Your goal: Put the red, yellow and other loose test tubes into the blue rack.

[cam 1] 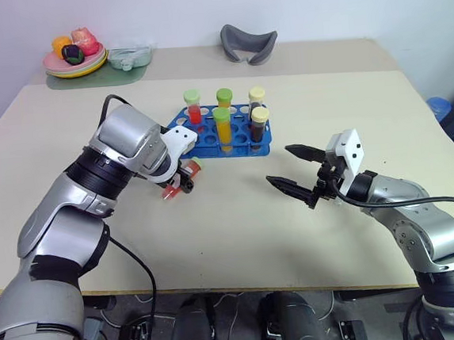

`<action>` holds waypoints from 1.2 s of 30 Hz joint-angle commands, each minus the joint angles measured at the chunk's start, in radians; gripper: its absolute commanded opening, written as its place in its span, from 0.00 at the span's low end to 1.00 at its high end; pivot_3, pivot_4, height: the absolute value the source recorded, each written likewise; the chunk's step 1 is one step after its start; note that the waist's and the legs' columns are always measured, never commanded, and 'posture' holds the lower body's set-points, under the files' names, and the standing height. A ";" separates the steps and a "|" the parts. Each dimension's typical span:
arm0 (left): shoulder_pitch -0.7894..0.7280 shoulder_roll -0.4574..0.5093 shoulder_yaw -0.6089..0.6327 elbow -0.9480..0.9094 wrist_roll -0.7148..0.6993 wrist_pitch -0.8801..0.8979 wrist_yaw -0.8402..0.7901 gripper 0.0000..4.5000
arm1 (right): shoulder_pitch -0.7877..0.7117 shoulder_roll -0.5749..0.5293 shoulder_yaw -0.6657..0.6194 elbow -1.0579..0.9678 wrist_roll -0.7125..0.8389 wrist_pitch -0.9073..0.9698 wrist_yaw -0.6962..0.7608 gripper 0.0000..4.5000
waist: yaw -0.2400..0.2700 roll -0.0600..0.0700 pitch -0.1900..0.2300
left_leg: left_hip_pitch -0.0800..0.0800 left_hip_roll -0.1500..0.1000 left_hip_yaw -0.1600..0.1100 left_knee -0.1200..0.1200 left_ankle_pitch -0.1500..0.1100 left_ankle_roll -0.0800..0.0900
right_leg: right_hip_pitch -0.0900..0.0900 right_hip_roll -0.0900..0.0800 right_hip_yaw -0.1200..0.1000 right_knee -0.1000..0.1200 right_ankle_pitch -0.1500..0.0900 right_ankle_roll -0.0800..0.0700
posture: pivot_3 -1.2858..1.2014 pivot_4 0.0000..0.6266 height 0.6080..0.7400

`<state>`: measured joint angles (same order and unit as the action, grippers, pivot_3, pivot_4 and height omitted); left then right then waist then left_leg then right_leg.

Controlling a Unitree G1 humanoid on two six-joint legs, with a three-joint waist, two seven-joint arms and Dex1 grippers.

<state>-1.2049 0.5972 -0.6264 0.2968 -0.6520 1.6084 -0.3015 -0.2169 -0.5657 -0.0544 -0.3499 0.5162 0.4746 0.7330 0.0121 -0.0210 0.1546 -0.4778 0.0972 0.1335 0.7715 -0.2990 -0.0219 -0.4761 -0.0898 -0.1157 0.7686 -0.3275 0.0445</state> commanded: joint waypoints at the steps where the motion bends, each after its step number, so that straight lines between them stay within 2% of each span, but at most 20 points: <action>1: -0.004 0.002 -0.027 0.005 -0.051 0.006 0.023 0.95 | -0.013 0.010 -0.008 -0.019 0.002 -0.019 -0.001 1.00 | 0.000 0.000 0.000 | 0.000 0.000 0.000 0.000 0.000 0.000 | 0.000 0.000 0.000 0.000 0.000 0.000 | 0.52 0.24 0.47; 3: 0.000 0.003 -0.025 0.014 -0.079 0.006 0.033 0.95 | -0.013 0.010 -0.007 -0.019 0.003 -0.018 -0.001 1.00 | 0.000 0.000 0.000 | 0.000 0.000 0.000 0.000 0.000 0.000 | 0.000 0.000 0.000 0.000 0.000 0.000 | 0.52 0.24 0.47; 6: 0.002 0.003 -0.019 -0.001 -0.091 0.006 0.055 0.78 | -0.013 0.010 -0.007 -0.017 0.002 -0.019 -0.001 1.00 | 0.000 0.000 0.000 | 0.000 0.000 0.000 0.000 0.000 0.000 | 0.000 0.000 0.000 0.000 0.000 0.000 | 0.52 0.24 0.47; 11: -0.002 0.002 -0.001 0.019 -0.139 0.006 0.103 0.23 | -0.013 0.011 -0.006 -0.019 0.000 -0.018 -0.002 1.00 | -0.001 0.000 0.000 | 0.000 0.000 0.000 0.000 0.000 0.000 | 0.000 0.000 0.000 0.000 0.000 0.000 | 0.52 0.24 0.47; 12: -0.003 0.001 0.003 0.031 -0.154 0.006 0.120 0.17 | -0.013 0.011 -0.007 -0.019 0.000 -0.018 -0.002 1.00 | -0.001 0.000 0.000 | 0.000 0.000 0.000 0.000 0.000 0.000 | 0.000 0.000 0.000 0.000 0.000 0.000 | 0.52 0.24 0.47; 16: 0.015 0.006 0.048 0.027 -0.179 0.006 0.195 0.17 | -0.011 0.010 -0.008 -0.019 0.000 -0.018 -0.002 1.00 | -0.002 0.000 0.000 | 0.000 0.000 0.000 0.000 0.000 0.000 | 0.000 0.000 0.000 0.000 0.000 0.000 | 0.52 0.24 0.47; 19: 0.044 0.049 0.078 -0.034 -0.215 0.006 0.249 0.17 | -0.011 0.008 -0.010 -0.019 0.000 -0.018 -0.002 1.00 | -0.004 0.000 0.000 | 0.000 0.000 0.000 0.000 0.000 0.000 | 0.000 0.000 0.000 0.000 0.000 0.000 | 0.52 0.24 0.47; 21: 0.078 0.100 0.119 -0.091 -0.283 0.006 0.293 0.17 | -0.009 0.004 -0.017 -0.022 0.003 -0.016 -0.003 1.00 | -0.009 0.000 0.000 | 0.001 0.000 0.000 0.000 0.000 0.000 | 0.000 0.000 0.001 0.001 0.000 0.000 | 0.52 0.24 0.47; 26: 0.217 0.277 0.240 -0.368 -0.364 0.006 0.403 0.17 | 0.005 -0.011 -0.036 -0.024 0.009 -0.014 0.005 1.00 | -0.028 0.001 0.001 | 0.001 0.001 -0.001 -0.002 0.001 -0.001 | -0.001 0.001 0.003 0.001 0.000 -0.001 | 0.52 0.24 0.47; 29: 0.362 0.305 0.468 -0.599 -0.303 -0.021 0.444 0.17 | 0.004 -0.020 -0.039 -0.018 0.012 -0.009 0.015 1.00 | -0.017 0.000 0.001 | 0.000 0.000 -0.002 -0.001 0.001 -0.001 | -0.001 0.000 0.002 0.001 0.000 -0.001 | 0.52 0.24 0.47; 31: 0.456 0.288 0.587 -0.722 -0.235 -0.206 0.429 0.17 | -0.005 -0.022 -0.032 -0.008 0.011 -0.008 0.026 1.00 | -0.009 0.000 0.001 | 0.000 -0.001 -0.002 0.000 0.001 -0.001 | 0.000 -0.001 0.002 0.001 0.000 0.000 | 0.52 0.24 0.47; 33: 0.542 0.272 0.611 -0.797 -0.065 -0.492 0.414 0.17 | -0.023 -0.018 -0.019 0.007 0.005 -0.011 0.036 1.00 | 0.002 0.000 0.001 | 0.000 -0.001 -0.002 0.000 0.000 -0.001 | 0.000 -0.001 0.002 0.001 0.000 0.000 | 0.52 0.24 0.47; 36: 0.620 0.114 0.684 -0.749 -0.008 -0.676 0.407 0.17 | -0.059 -0.007 -0.001 0.034 -0.002 -0.017 0.047 1.00 | 0.005 0.001 0.001 | 0.000 -0.002 -0.001 0.001 0.000 -0.001 | 0.001 -0.002 -0.001 0.001 0.000 0.000 | 0.52 0.24 0.47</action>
<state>-0.6116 0.7604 0.0172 -0.4556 -0.7163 1.0735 0.1152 -0.2525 -0.5739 -0.0529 -0.3149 0.5152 0.4745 0.7714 0.0173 -0.0204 0.1552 -0.4778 0.0946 0.1329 0.7728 -0.2986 -0.0225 -0.4741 -0.0919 -0.1166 0.7693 -0.3275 0.0443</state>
